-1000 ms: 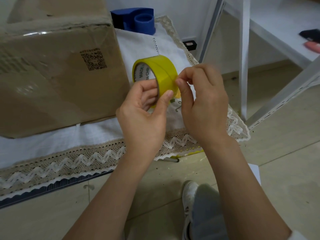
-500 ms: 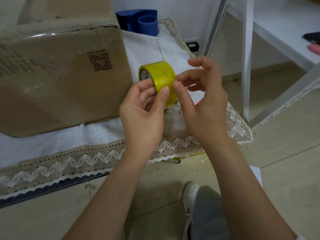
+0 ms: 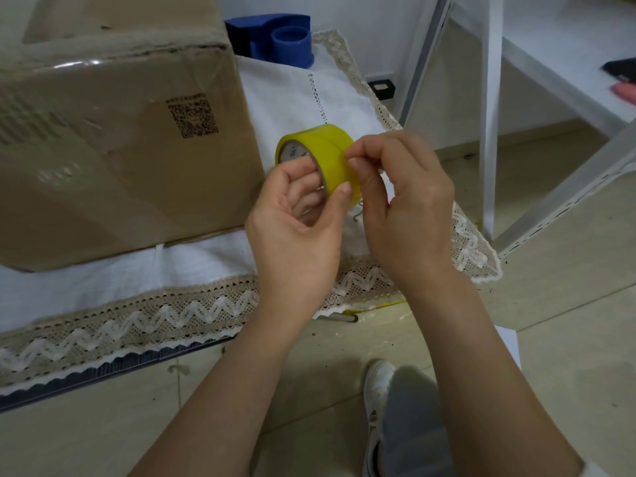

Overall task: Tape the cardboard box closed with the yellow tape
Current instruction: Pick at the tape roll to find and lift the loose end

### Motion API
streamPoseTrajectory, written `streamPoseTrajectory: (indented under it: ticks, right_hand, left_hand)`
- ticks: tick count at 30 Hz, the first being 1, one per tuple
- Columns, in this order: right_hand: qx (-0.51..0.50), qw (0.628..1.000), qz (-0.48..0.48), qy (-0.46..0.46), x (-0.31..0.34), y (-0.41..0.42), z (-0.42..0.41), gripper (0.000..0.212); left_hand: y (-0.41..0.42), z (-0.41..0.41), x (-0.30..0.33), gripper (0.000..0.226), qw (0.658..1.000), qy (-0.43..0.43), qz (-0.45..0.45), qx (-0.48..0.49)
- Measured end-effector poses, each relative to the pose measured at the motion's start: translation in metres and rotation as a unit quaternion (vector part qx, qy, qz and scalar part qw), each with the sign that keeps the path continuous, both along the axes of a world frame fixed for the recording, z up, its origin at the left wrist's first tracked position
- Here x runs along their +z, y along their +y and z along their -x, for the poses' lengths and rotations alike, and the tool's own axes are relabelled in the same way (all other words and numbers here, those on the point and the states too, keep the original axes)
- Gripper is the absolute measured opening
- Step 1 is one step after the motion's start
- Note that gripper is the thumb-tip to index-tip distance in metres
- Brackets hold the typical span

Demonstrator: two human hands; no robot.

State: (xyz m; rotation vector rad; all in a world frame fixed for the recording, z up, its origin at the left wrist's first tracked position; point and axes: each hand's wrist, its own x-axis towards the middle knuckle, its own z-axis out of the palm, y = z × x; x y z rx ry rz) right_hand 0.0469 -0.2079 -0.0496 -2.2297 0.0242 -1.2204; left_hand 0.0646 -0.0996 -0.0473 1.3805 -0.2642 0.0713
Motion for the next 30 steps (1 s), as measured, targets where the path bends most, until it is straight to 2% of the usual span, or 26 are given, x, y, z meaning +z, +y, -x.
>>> streamPoseTrajectory:
  ticks: [7, 11, 15, 16, 19, 22, 26, 30]
  right_hand:
    - [0.028, 1.000, 0.005, 0.009, 0.0003, -0.0025, 0.0019, 0.011]
    - [0.044, 0.998, -0.032, 0.018, 0.0008, -0.0009, 0.0036, 0.008]
    - [0.060, 0.992, -0.091, 0.071, 0.0031, -0.0024, 0.0060, 0.045]
    - [0.057, 0.992, -0.086, 0.068, 0.0027, -0.0032, 0.0054, 0.044]
    - [0.041, 0.996, -0.069, 0.036, 0.0025, -0.0047, 0.0041, 0.019]
    - [0.016, 0.998, -0.055, 0.012, 0.0039, -0.0033, 0.0043, 0.008]
    - [-0.020, 1.000, 0.009, -0.003, 0.0030, 0.0000, 0.0019, 0.008]
    - [-0.004, 1.000, 0.021, -0.005, 0.0022, 0.0004, 0.0013, 0.009]
  left_hand:
    - [-0.0020, -0.0003, 0.0009, 0.029, 1.000, 0.025, 0.016, -0.003]
    - [-0.0006, -0.0013, 0.0020, 0.029, 1.000, 0.025, 0.007, -0.003]
    - [0.0022, -0.0027, 0.0020, 0.030, 1.000, 0.001, -0.027, -0.011]
    - [0.0025, -0.0025, 0.0018, 0.030, 0.999, -0.002, -0.033, -0.012]
    - [0.0032, -0.0028, 0.0002, 0.029, 0.998, -0.018, -0.053, -0.008]
    - [0.0041, -0.0032, -0.0009, 0.029, 0.997, -0.032, -0.067, -0.004]
    - [0.0035, -0.0014, 0.0010, 0.029, 0.996, -0.039, -0.079, 0.000]
    - [0.0037, -0.0024, 0.0034, 0.029, 0.997, -0.032, -0.064, -0.011]
